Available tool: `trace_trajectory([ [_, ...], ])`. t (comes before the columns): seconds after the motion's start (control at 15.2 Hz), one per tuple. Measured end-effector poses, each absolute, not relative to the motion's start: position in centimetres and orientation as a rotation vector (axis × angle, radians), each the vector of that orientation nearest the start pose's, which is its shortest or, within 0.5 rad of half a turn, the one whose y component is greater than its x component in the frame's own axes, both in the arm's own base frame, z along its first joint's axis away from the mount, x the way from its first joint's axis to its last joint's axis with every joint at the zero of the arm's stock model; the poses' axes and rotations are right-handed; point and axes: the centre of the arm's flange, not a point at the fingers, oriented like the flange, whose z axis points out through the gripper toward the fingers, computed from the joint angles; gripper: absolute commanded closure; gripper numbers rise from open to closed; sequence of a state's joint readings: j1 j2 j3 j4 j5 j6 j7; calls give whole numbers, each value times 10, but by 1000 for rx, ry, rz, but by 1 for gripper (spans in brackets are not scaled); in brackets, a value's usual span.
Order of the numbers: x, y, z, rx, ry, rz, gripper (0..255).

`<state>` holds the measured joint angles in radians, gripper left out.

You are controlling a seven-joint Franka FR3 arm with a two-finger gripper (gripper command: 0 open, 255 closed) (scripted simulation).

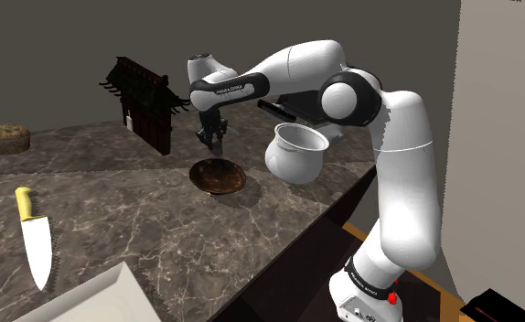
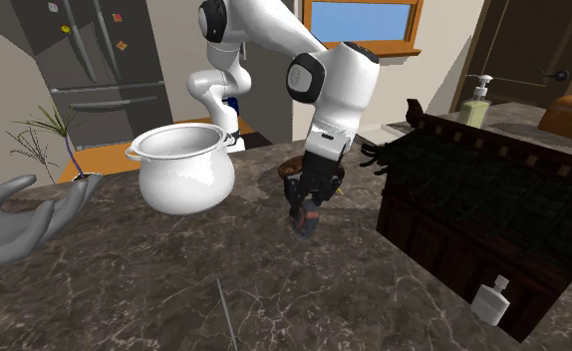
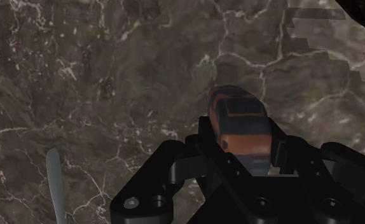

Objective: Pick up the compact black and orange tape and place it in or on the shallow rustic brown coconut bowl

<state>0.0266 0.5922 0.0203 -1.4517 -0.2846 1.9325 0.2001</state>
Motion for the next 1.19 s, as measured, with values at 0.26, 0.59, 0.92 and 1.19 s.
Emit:
trace_trajectory([
  [0.26, 701, 11, 334, -3399, 68, 135, 255],
  [0.59, 702, 11, 349, -3399, 68, 135, 255],
  [0.92, 701, 11, 376, -3398, 67, 135, 255],
  [1.19, 701, 11, 396, -3398, 68, 135, 255],
])
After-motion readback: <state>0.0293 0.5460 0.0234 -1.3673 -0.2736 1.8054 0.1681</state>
